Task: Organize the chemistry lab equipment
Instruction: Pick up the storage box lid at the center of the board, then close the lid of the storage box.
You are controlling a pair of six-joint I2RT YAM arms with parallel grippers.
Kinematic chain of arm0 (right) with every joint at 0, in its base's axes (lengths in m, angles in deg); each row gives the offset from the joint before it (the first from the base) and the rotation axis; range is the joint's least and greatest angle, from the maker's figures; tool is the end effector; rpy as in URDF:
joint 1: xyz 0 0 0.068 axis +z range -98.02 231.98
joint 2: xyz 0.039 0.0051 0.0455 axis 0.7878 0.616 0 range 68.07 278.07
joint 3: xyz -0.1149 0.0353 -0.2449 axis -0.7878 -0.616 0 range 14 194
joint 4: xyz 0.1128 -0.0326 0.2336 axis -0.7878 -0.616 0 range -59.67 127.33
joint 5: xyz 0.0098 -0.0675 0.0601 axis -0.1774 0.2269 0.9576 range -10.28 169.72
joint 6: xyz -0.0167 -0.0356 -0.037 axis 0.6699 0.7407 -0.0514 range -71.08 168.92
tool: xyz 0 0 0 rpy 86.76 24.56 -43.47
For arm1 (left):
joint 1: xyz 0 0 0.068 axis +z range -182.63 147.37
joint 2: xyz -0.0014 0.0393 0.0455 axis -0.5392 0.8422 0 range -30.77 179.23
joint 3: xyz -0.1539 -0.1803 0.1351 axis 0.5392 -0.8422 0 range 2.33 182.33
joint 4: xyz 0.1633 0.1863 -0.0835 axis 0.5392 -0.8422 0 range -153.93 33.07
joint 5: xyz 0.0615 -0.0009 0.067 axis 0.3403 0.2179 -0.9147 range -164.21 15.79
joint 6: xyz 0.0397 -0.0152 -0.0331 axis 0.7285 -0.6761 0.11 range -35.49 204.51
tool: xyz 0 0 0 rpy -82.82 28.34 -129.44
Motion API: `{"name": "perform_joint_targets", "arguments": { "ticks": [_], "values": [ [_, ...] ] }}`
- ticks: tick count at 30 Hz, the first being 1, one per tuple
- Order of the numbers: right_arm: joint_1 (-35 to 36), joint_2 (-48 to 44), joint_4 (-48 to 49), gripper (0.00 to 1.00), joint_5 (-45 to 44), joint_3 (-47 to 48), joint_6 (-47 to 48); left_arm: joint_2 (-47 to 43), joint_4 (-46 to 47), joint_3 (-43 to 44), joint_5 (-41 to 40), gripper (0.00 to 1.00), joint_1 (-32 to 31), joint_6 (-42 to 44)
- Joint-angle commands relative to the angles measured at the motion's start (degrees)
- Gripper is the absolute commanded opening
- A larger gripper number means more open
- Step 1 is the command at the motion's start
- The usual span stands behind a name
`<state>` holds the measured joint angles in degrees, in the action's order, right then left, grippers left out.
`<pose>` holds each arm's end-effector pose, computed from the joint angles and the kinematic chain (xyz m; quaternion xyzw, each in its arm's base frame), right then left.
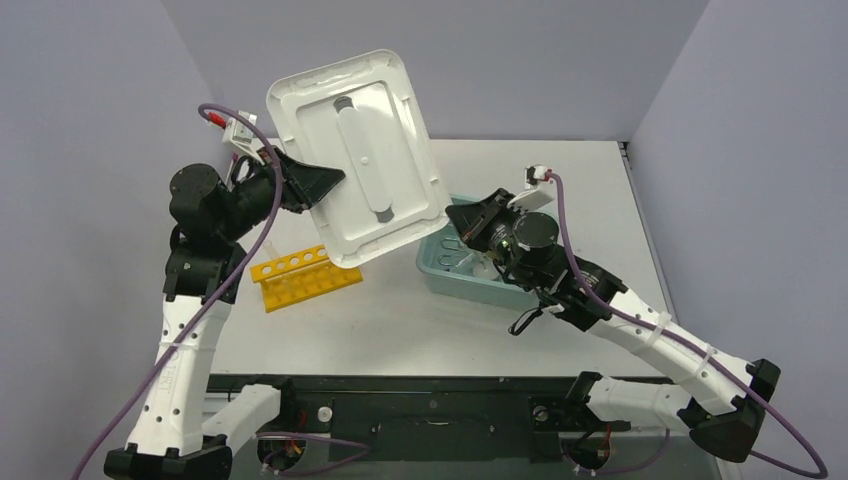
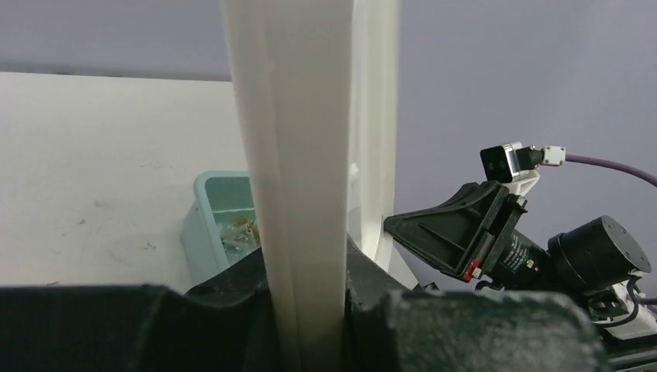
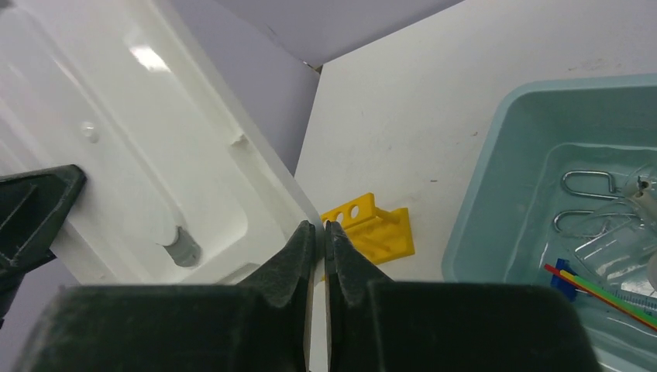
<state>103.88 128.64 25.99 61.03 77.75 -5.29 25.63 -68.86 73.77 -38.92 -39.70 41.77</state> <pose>0.1560 0.1804 0.4016 0.1213 0.7433 0.4428 0.4865 0.1938 -0.0448 0.4606 0.0088 0.6912 -0.4804 0.5399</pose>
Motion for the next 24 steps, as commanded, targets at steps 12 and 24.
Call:
{"name": "perform_joint_targets", "arguments": {
  "ticks": [12,24],
  "values": [
    [-12.36,-0.79,-16.62,0.66,1.23,6.07,9.18,-3.85,-18.06,10.58,-11.95,0.04,-0.48,29.62],
    [-31.62,10.45,-28.74,0.76,-8.73,4.18,23.36,-9.98,-29.2,14.3,-12.78,0.05,-0.49,40.67]
  ]
}}
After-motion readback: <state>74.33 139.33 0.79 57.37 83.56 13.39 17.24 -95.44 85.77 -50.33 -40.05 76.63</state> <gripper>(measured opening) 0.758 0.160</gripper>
